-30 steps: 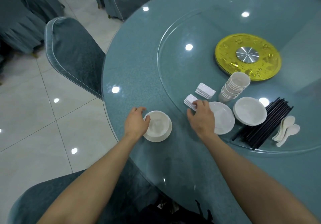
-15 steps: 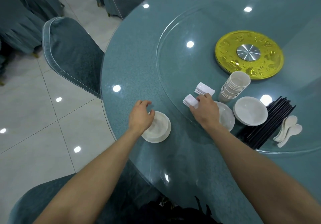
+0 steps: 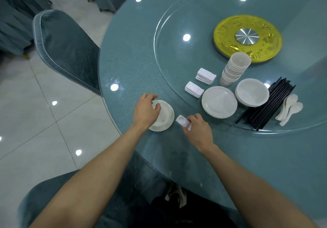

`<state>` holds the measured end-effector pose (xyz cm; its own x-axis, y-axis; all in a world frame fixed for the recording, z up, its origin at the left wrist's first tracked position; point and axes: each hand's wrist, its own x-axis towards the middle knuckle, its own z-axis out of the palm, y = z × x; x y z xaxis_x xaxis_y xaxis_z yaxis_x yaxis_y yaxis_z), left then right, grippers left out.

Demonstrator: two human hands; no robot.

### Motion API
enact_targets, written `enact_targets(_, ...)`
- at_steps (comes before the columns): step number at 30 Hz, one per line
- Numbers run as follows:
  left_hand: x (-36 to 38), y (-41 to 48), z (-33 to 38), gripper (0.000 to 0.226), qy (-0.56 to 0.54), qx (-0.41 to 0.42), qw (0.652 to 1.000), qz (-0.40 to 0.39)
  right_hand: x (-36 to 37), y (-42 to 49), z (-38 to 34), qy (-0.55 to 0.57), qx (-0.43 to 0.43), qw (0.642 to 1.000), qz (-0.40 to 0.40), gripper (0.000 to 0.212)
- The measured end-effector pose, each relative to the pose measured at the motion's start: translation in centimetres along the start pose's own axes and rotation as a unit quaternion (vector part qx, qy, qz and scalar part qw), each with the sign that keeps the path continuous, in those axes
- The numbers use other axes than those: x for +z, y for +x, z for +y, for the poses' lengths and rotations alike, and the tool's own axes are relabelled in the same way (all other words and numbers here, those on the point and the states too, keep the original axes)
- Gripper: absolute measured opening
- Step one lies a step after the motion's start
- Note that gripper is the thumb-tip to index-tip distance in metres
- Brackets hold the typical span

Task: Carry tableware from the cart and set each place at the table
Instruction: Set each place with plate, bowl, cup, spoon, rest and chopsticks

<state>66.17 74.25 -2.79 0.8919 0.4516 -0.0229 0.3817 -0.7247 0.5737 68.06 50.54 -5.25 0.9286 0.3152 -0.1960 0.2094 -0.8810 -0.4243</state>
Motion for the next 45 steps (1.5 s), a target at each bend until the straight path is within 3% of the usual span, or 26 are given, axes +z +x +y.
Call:
enact_targets(9, -0.4, -2.1, -0.3, 0.032, -0.008, 0.009, 1.0, -0.004, 2.5, -0.7, -0.1, 0.013, 0.005, 0.999, -0.045, 0.019)
enact_targets(17, 0.4, -2.2, 1.8, 0.032, -0.018, 0.034, 0.999, -0.019, 0.8, -1.5, 0.9, -0.001, 0.019, 0.999, -0.031, 0.037)
enact_targets(29, 6.7, -2.1, 12.8, 0.028, -0.054, 0.143, 0.984, -0.094, -6.1, -4.4, 11.4, 0.038, 0.143, 0.986, 0.076, 0.024)
enact_targets(35, 9.9, -3.1, 17.2, 0.02, -0.033, 0.129, 0.981, -0.144, -9.0, -3.5, 17.2, 0.134, 0.255, 0.946, 0.152, 0.016)
enact_targets(40, 11.7, -3.7, 19.0, 0.017, -0.015, 0.129, 0.978, -0.161, -10.5, -1.8, 20.2, 0.188, 0.315, 0.916, 0.161, 0.022)
enact_targets(45, 12.1, -3.6, 19.6, 0.017, 0.013, 0.123, 0.979, -0.161, -11.1, -0.1, 21.2, 0.198, 0.32, 0.919, 0.119, 0.027)
